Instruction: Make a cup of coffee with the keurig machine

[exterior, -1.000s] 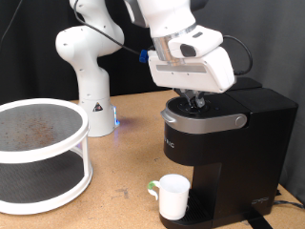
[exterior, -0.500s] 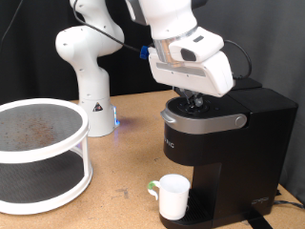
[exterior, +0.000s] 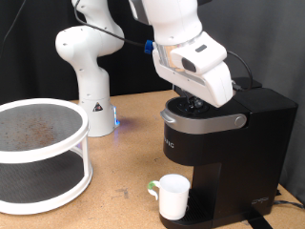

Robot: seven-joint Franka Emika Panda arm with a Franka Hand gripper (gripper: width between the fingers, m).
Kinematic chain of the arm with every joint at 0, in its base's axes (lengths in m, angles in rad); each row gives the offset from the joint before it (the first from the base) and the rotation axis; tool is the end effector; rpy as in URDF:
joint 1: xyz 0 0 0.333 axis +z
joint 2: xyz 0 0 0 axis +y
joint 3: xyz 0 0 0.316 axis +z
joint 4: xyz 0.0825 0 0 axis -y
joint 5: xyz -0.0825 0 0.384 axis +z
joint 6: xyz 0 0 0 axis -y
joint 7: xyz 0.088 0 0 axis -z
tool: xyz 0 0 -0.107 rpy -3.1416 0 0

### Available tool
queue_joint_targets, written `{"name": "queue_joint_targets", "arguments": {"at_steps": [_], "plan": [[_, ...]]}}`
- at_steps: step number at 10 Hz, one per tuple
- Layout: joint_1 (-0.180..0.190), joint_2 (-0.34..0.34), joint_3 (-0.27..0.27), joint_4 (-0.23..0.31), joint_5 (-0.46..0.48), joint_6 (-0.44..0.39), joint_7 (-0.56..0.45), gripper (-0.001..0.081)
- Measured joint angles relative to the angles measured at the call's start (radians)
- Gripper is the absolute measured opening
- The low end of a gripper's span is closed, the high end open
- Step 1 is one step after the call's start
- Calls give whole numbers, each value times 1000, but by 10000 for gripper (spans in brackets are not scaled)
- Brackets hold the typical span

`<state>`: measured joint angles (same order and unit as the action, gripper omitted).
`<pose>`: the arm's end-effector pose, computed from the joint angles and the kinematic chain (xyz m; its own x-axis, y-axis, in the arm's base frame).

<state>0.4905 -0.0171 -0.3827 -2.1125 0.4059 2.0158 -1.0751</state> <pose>0.5269 0.0798 0.4194 0.5582 0.7904 0.2522 0.8256 -0.4989 -0.2638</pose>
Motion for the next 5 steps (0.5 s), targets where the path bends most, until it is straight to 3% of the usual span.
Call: {"name": "queue_joint_targets", "arguments": {"at_steps": [5], "plan": [[-7,69,-9,96,0,-135,47,1]]}}
